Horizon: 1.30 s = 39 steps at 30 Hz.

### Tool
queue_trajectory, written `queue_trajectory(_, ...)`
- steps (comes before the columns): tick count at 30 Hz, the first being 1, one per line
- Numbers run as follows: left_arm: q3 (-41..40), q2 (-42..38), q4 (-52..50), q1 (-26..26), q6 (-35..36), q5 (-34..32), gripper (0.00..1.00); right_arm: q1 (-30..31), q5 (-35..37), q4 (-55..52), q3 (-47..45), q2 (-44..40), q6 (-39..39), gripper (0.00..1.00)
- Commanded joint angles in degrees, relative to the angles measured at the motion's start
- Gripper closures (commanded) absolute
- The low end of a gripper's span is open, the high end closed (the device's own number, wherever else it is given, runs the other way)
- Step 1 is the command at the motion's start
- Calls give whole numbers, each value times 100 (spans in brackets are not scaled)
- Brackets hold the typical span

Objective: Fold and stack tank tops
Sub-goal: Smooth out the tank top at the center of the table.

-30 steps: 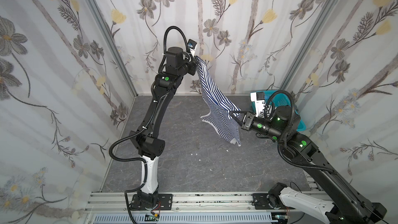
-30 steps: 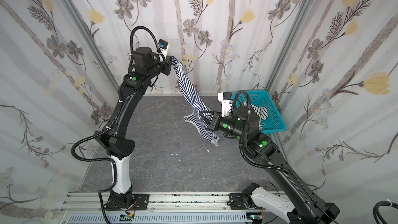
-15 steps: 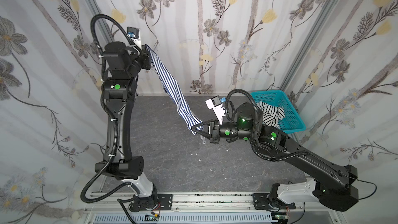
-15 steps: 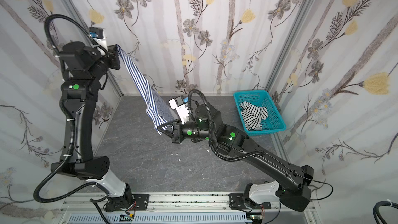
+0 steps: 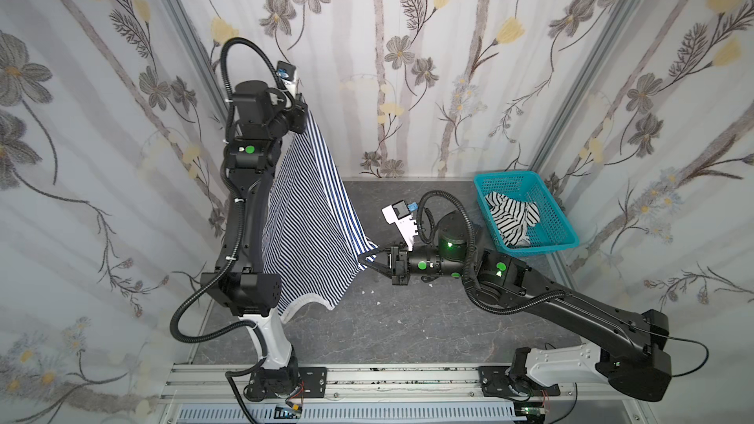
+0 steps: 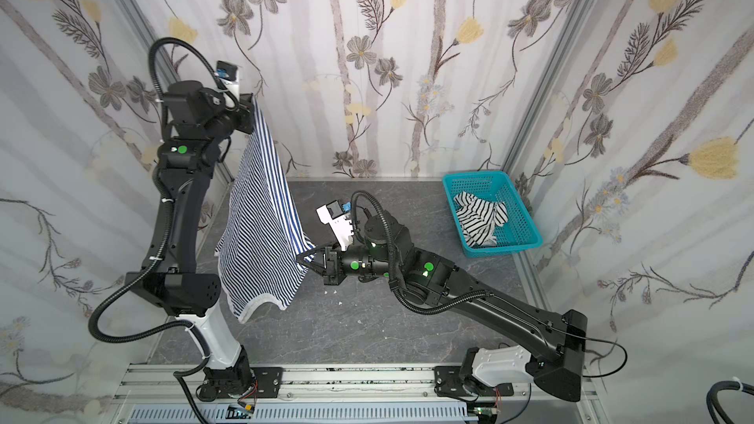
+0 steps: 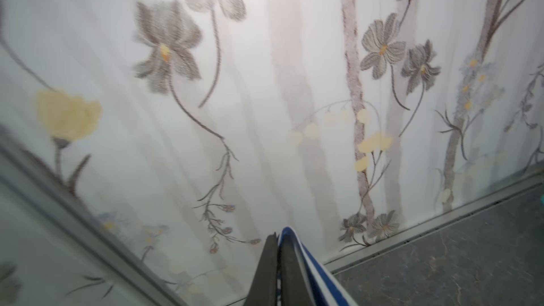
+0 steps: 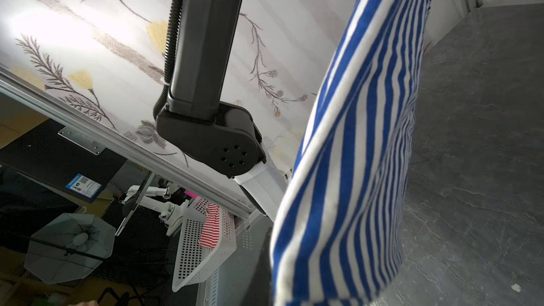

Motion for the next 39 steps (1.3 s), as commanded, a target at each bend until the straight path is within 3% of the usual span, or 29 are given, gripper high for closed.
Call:
queue_trajectory(1, 240, 582, 134, -591, 329, -251, 100, -88, -79, 739, -662, -229, 440, 100)
queue_trajectory(11, 1335, 3104, 156, -1891, 814, -612, 100, -1113, 13, 1516, -3326, -1545, 1574, 100)
queue_trajectory(16, 2031, 4105, 255, -2301, 937, -737, 100, -1710, 150, 1372, -4236, -2231, 1987, 100)
queue_trajectory(28, 2036, 4742, 842, -3092, 898, -855, 100, -2728, 365, 1047, -5847, -3628, 2923, 96)
queue_trajectory(35, 2028, 4903, 1234, -3373, 663, -663, 97, -2829, 1318, -86, -6235, -4683, 3533, 86)
queue_trajectory(37, 2022, 4927, 1329, -3417, 605, -645, 94, -2836, 1702, -552, -6389, -5227, 3888, 86)
queue_trajectory(39, 2027, 4937, 1445, -3430, 471, -615, 90, -2836, 2067, -1103, -6547, -5895, 4307, 79)
